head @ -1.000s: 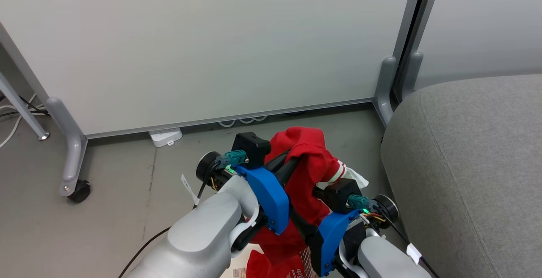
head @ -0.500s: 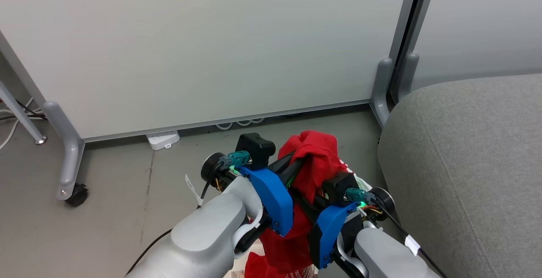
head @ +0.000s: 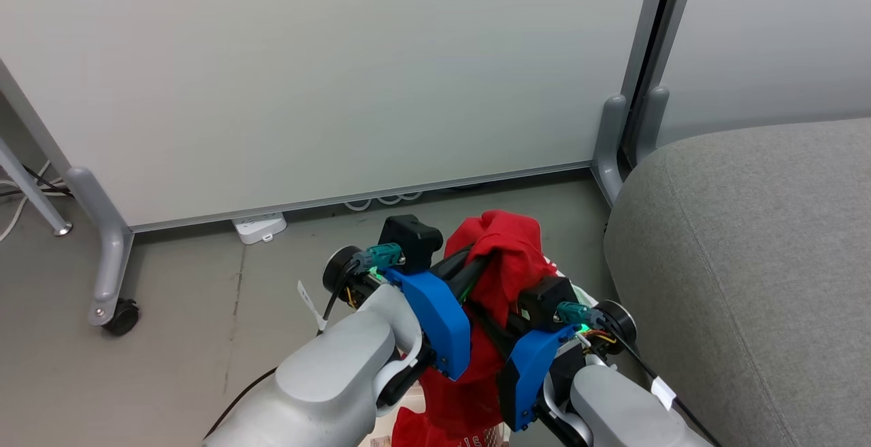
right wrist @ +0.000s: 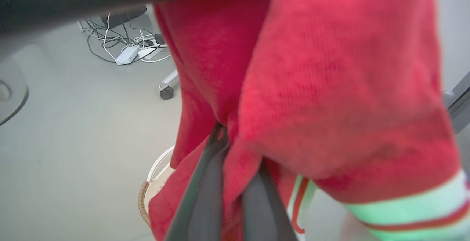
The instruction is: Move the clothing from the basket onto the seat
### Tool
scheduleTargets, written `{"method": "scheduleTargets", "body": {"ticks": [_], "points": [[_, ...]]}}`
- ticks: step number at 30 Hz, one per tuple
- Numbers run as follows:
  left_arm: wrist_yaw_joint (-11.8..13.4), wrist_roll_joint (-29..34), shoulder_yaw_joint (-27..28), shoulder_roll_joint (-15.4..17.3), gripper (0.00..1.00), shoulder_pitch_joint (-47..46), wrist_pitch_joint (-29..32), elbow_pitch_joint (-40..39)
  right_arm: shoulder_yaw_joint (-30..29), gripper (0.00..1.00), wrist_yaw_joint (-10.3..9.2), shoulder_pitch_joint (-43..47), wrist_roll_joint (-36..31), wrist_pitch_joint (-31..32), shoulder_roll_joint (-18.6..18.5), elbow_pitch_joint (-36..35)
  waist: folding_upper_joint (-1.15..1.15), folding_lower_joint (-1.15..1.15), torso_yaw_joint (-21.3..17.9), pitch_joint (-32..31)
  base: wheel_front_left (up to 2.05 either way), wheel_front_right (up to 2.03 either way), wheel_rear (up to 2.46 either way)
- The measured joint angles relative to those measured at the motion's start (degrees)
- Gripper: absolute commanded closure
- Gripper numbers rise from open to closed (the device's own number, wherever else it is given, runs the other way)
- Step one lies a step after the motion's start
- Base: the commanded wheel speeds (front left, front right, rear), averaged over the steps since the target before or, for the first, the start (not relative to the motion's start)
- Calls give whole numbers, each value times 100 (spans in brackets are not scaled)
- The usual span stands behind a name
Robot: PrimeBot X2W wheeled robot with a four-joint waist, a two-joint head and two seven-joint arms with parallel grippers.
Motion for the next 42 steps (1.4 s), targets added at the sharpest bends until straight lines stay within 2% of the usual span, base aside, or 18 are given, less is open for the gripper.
{"method": "scheduleTargets", "body": {"ticks": [10,11,12,13,22,31,36,42], "points": [[20,-56,-63,0,100,-54,-67,51,46,100,0,-31,0,-56,0,89,0,0,-5,3,0,0,0],[20,-66,-65,0,90,-58,-86,54,48,100,0,-36,0,-59,0,90,0,0,-7,2,0,0,0],[20,-83,-67,0,52,-63,-101,59,54,100,0,-40,1,-62,0,91,0,0,-9,2,0,0,0],[20,-97,-67,0,0,-67,-111,58,57,100,0,-45,7,-78,0,93,0,0,-10,2,0,0,0],[185,134,242,113,0,174,-363,-54,-15,100,0,-91,-80,-191,-1,183,0,0,-21,2,0,0,0],[266,1238,1675,731,0,1546,-385,-1366,-258,100,0,-97,-223,-305,0,304,0,-1,72,44,0,0,0],[175,1835,2509,884,0,2382,-386,-2028,-427,100,0,-96,-305,-353,0,311,0,-1,102,54,0,0,0],[45,2406,3226,970,0,3204,-386,-2381,-593,100,0,-96,-433,-380,-1,258,0,-1,96,66,0,0,0]]}}
